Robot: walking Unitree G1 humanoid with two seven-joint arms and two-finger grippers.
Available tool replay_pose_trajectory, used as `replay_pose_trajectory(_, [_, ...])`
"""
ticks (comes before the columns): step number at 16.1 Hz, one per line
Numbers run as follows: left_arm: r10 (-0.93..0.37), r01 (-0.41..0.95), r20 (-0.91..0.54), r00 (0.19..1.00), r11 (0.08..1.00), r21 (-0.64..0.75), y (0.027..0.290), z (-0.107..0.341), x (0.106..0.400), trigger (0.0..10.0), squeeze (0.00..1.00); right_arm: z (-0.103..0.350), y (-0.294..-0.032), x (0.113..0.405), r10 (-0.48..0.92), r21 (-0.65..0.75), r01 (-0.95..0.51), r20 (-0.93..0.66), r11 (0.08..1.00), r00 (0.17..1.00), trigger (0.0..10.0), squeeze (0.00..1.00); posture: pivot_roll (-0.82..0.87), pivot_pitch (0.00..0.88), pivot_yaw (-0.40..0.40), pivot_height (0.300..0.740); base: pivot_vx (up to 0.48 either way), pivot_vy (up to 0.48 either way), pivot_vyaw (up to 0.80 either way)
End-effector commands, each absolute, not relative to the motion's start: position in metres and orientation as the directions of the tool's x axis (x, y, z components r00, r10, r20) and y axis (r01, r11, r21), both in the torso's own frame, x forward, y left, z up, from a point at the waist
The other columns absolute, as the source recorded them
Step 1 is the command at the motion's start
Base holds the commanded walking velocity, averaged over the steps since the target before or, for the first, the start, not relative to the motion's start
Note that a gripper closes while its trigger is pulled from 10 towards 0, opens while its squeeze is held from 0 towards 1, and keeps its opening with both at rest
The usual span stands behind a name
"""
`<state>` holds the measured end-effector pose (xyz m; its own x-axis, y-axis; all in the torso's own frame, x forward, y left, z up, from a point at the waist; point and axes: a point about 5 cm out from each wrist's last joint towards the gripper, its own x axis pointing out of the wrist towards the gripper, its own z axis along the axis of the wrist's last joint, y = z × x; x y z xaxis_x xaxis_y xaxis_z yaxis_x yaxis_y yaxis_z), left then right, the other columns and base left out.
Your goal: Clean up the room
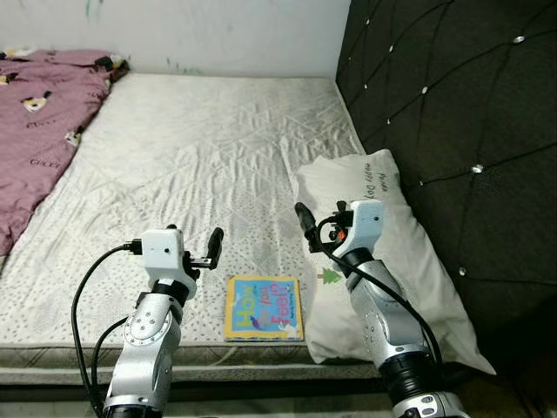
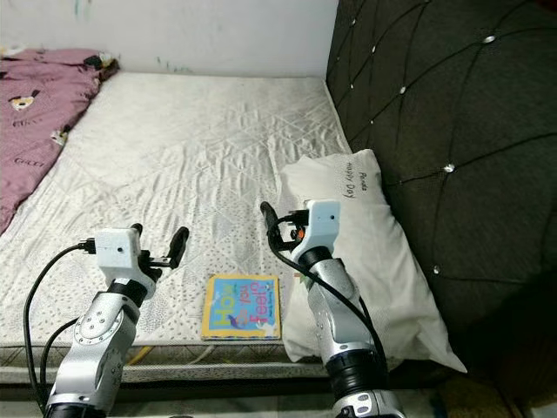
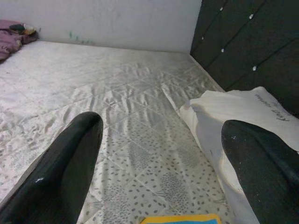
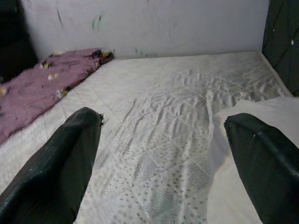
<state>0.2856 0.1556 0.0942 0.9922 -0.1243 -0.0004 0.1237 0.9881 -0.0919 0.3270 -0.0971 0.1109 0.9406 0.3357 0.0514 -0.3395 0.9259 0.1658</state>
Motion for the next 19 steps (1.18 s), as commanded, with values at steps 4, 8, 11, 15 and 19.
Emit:
replay_pose_trajectory(4, [-0.135,0.133,-0.005,0.991,0.986,-0.103,0.1512,0.0933,0.2870,10.0,0.00,0.1124,-0.1031,0.3264,0.320,0.141,-0.324,0.055,0.935,0.946,10.0,0.00,0.05,0.000,-0.029,0.740,0.000,0.000,0.79])
replay_pose_trajectory(8, [-0.142,0.141,-0.006,0.990,0.982,-0.128,0.1502,0.0921,0.2884,10.0,0.00,0.1124,-0.1036,0.3272,0.297,0.154,-0.302,0.052,0.941,0.953,10.0,0.00,0.05,0.000,-0.033,0.740,0.000,0.080,0.16])
replay_pose_trajectory(11, [-0.144,0.142,-0.006,0.989,0.980,-0.136,0.1499,0.0917,0.2894,10.0,0.00,0.1116,-0.1062,0.3282,0.287,0.148,-0.290,0.042,0.946,0.957,10.0,0.00,0.05,0.000,-0.034,0.740,0.000,0.434,0.00])
replay_pose_trajectory(15, [-0.139,0.139,0.013,0.990,0.980,-0.142,0.1497,0.0941,0.2913,10.0,0.00,0.1093,-0.1059,0.3277,0.294,0.142,-0.294,0.024,0.945,0.956,10.0,0.00,0.04,0.000,-0.036,0.740,0.000,0.480,0.00])
replay_pose_trajectory(19, [-0.131,0.131,0.012,0.991,0.980,-0.148,0.1498,0.0940,0.2928,10.0,0.00,0.1078,-0.1058,0.3282,0.295,0.131,-0.294,0.013,0.947,0.955,10.0,0.00,0.04,0.000,-0.040,0.740,0.000,0.480,0.00])
